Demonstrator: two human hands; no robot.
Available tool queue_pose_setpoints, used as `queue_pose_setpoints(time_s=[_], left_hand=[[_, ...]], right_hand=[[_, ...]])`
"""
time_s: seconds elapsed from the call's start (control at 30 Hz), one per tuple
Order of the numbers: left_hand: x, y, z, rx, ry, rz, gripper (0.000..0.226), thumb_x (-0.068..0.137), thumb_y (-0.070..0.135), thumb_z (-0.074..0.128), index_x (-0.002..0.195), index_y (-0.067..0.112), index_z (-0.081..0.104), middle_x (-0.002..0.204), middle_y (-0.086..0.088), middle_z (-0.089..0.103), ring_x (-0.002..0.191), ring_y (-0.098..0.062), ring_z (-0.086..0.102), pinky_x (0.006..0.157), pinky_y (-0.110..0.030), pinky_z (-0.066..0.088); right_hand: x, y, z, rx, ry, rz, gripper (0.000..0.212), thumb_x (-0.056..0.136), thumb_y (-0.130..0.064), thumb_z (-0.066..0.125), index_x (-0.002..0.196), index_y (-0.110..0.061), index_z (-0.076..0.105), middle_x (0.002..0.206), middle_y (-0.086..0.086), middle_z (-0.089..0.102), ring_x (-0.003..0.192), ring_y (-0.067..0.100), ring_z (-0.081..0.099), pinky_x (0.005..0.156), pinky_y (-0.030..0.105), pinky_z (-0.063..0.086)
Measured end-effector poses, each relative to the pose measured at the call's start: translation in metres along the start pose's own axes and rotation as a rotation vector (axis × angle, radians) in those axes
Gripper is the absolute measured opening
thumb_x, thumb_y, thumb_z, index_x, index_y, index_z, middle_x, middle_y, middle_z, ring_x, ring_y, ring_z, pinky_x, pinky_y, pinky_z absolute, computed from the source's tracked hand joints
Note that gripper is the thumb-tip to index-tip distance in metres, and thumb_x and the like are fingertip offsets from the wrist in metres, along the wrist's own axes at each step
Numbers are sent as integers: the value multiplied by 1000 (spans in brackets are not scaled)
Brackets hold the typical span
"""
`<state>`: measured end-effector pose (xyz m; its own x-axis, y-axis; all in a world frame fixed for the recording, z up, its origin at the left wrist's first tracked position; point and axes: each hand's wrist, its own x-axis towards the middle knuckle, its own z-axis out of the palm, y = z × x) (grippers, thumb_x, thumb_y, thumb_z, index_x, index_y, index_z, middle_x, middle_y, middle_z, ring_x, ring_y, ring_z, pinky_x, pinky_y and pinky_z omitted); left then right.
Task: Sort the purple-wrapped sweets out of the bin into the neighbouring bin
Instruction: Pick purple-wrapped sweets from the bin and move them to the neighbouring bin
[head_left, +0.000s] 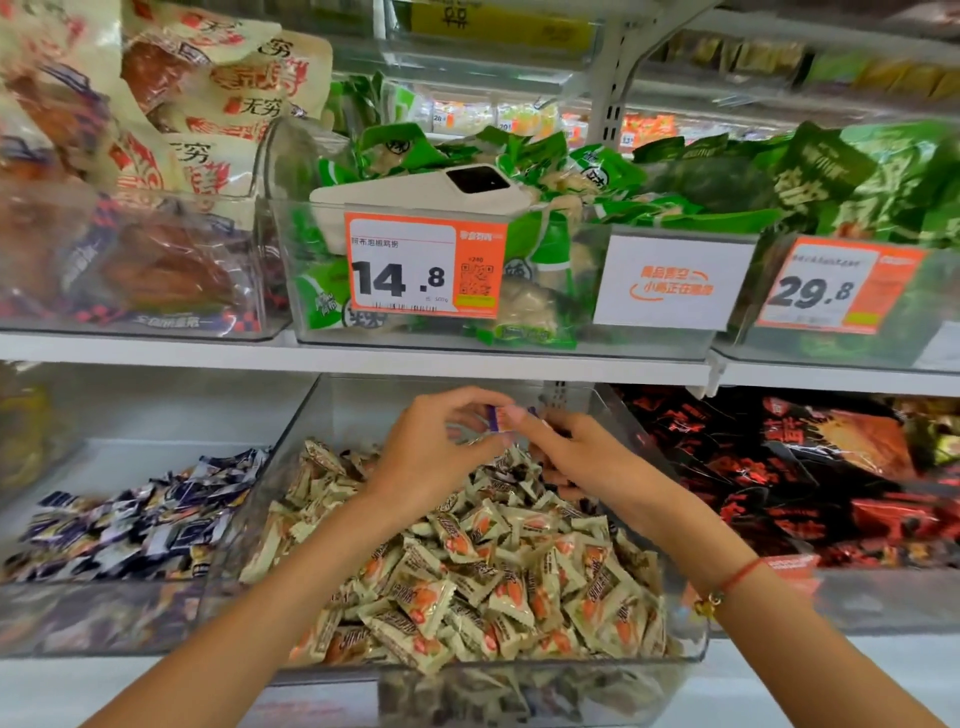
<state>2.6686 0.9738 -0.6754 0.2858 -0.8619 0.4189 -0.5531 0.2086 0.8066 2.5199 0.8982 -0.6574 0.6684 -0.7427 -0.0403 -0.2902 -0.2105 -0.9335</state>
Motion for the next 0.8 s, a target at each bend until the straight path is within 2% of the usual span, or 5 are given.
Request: queue_pose_setpoints(time_s=[0.1, 0.23, 0.37, 0.57, 0.8], left_hand=[[5, 5, 15, -121, 5, 28, 34, 77, 14, 77, 105, 29, 66, 91, 12, 69, 87, -3, 64, 83, -26, 52], [20, -18, 20, -18, -81, -59, 45, 76, 10, 78, 113, 21, 54, 111, 14, 61, 95, 4, 59, 88, -23, 51], [35, -47, 27, 510, -289, -95, 44, 85, 17, 69, 123, 34, 56, 129, 13, 56, 115, -5, 53, 103, -35, 41], [54, -53, 53, 940, -409, -77, 39, 87, 35, 67, 125, 36, 58, 126, -1, 53, 115, -20, 52, 93, -33, 43], [43, -47, 46, 867, -233, 17, 29, 87, 38, 64, 115, 31, 66, 118, 5, 64, 109, -15, 57, 90, -31, 44]], right_hand=[[-6, 0, -5, -82, 193, -170, 23, 93, -39, 58, 103, -18, 61, 45, -17, 51, 40, 0, 44, 41, 14, 33], [-15, 14, -34, -412, 512, -326, 24, 90, -42, 60, 87, -18, 63, 79, -5, 68, 72, 11, 62, 66, 32, 49], [-20, 44, -56, -680, 454, -240, 26, 92, -41, 57, 79, -22, 46, 56, -3, 51, 41, 9, 43, 42, 22, 25], [-18, 71, -55, -460, 456, -398, 15, 97, -17, 52, 100, -29, 61, 67, -9, 66, 36, 10, 37, 40, 27, 30], [-15, 76, -54, -553, 476, -364, 13, 95, -26, 55, 97, -38, 62, 75, -3, 68, 40, 17, 42, 43, 41, 40]])
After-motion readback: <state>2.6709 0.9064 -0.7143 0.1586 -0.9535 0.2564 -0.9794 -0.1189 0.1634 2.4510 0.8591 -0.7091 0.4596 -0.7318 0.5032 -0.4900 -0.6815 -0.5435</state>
